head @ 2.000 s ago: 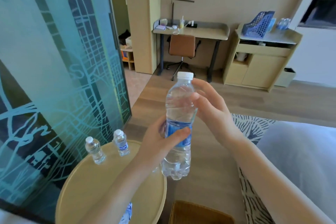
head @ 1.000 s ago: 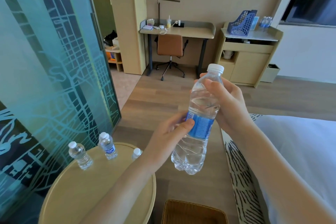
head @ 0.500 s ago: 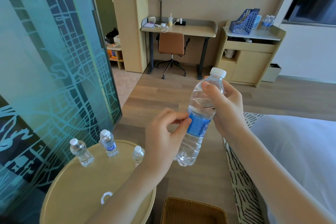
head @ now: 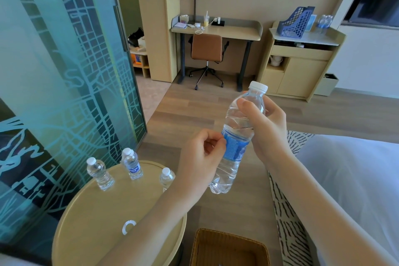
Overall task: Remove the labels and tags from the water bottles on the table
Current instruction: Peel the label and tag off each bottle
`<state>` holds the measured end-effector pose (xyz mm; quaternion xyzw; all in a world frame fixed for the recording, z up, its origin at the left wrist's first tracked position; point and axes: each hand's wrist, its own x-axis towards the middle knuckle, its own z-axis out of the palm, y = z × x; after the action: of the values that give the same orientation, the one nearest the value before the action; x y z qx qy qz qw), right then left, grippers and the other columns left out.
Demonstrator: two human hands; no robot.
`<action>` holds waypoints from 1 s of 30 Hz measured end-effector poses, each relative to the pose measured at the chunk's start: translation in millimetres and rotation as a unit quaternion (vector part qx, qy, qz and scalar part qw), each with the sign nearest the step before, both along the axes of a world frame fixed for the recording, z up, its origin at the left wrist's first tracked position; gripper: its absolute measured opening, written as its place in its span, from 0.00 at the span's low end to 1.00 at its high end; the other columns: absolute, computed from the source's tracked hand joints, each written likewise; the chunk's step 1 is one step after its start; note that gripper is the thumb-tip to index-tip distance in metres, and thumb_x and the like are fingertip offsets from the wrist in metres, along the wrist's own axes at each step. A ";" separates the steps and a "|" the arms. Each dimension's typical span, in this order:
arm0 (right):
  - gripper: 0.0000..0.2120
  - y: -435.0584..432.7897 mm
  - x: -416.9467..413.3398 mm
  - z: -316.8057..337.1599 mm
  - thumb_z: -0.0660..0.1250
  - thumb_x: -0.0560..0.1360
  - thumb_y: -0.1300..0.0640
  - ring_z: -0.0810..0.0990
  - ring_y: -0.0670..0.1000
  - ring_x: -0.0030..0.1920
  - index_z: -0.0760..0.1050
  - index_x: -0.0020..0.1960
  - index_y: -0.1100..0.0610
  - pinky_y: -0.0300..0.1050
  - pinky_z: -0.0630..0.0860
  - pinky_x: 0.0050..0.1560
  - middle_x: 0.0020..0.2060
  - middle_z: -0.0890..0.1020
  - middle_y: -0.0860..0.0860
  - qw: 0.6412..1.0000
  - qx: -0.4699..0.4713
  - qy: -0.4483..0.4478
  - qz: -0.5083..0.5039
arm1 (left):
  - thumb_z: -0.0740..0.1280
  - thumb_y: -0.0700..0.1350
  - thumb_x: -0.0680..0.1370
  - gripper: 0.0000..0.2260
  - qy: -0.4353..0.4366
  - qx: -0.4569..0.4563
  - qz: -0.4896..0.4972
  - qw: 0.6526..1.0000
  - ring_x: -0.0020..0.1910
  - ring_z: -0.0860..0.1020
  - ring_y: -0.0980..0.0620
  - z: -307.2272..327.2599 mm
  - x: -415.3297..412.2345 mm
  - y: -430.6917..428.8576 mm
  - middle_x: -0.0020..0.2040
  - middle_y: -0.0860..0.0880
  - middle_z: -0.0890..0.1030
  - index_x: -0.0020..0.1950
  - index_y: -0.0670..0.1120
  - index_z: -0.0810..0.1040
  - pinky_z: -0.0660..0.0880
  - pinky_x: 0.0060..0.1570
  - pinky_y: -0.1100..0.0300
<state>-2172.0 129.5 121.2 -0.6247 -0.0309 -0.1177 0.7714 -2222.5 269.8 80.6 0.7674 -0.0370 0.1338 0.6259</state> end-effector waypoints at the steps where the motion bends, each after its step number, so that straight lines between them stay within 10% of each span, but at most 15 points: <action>1: 0.09 0.6 0.2 -0.2 0.74 0.70 0.57 0.84 0.52 0.40 0.82 0.49 0.59 0.45 0.81 0.40 0.39 0.84 0.53 1.000 -0.001 0.002 -0.002 | 0.68 0.40 0.78 0.05 -0.001 0.000 -0.002 1.000 0.40 0.80 0.50 -1.4 0.2 0.1 0.40 0.49 0.84 0.45 0.48 0.82 0.76 0.42 0.57; 20: 0.09 7.4 4.2 -3.9 0.73 0.71 0.56 0.82 0.50 0.38 0.82 0.47 0.61 0.43 0.80 0.39 0.36 0.83 0.51 0.999 -0.002 0.012 -0.039 | 0.61 0.42 0.82 0.07 -0.061 0.052 -0.027 0.996 0.37 0.72 0.52 -11.9 -7.6 -2.1 0.37 0.53 0.74 0.45 0.46 0.74 0.70 0.39 0.56; 27: 0.04 8.4 4.4 -3.7 0.73 0.71 0.57 0.81 0.51 0.38 0.82 0.44 0.57 0.43 0.79 0.38 0.37 0.82 0.52 0.999 0.005 0.024 -0.043 | 0.63 0.47 0.79 0.02 -0.042 0.053 -0.049 0.996 0.60 0.70 0.61 -15.4 -7.3 2.1 0.56 0.54 0.71 0.47 0.50 0.74 0.62 0.56 0.77; 30: 0.07 9.2 4.5 -4.2 0.73 0.69 0.56 0.81 0.52 0.38 0.82 0.45 0.58 0.45 0.79 0.38 0.37 0.82 0.53 0.999 0.008 0.025 -0.041 | 0.69 0.50 0.75 0.07 -0.005 -0.008 -0.093 0.996 0.60 0.75 0.61 -20.2 -7.0 3.6 0.60 0.55 0.75 0.48 0.51 0.73 0.69 0.56 0.71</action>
<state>-2167.5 138.7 117.0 -0.6216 0.0150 -0.1333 0.7718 -2229.5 273.4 60.4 0.7551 -0.1107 0.0790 0.6413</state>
